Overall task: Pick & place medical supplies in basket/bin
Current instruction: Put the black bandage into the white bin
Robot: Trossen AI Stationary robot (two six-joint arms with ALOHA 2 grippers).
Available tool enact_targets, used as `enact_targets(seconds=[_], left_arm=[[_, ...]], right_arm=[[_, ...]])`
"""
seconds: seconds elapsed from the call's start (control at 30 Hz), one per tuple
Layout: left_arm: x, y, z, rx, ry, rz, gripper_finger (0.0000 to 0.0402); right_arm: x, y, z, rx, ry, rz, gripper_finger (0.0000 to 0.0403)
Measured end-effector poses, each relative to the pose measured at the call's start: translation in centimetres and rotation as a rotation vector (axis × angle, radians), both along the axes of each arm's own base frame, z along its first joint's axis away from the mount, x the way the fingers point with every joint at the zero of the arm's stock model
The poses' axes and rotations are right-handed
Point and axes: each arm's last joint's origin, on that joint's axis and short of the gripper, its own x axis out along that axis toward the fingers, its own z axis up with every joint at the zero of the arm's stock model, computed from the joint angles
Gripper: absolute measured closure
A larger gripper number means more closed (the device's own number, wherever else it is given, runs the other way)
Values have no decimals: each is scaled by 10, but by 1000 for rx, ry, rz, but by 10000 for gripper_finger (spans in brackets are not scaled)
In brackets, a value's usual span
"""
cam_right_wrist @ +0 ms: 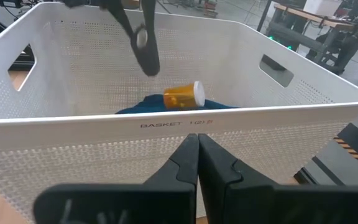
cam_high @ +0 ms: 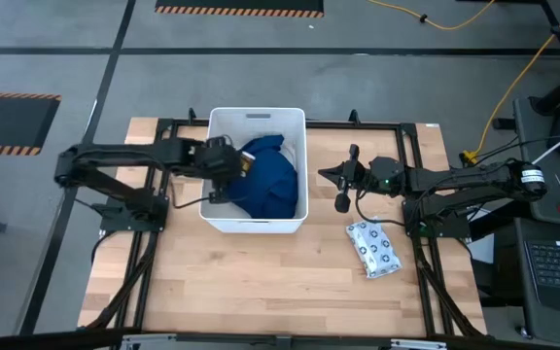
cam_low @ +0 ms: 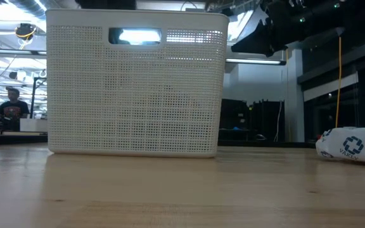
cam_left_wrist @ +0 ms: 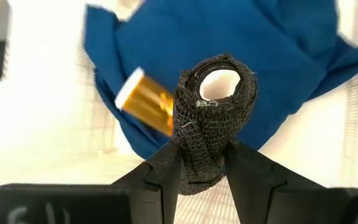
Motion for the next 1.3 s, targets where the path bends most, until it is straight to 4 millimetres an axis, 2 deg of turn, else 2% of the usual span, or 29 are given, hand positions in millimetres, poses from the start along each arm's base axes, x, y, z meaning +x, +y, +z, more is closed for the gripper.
enact_targets(seconds=[0.27, 0.43, 0.7, 0.93, 1.13, 1.3], left_arm=[[-30, -5, 30, -32, -254, -63, 313], [-33, -7, 26, -47, -297, -112, 327], [-16, -7, -9, -142, -162, -154, 344], [9, -4, -40, -137, -26, -130, 345], [26, 0, -67, -97, 96, -94, 325], [32, 5, -78, 13, 151, -24, 289]], right_arm=[[0, 0, 0, 7, -2, 0, 393], [0, 0, 0, 7, -2, 1, 393], [0, 0, 0, 4, -2, 1, 393], [0, 0, 0, 3, -2, 1, 393], [0, 0, 0, 3, -2, 1, 393], [0, 0, 0, 3, -2, 1, 393]])
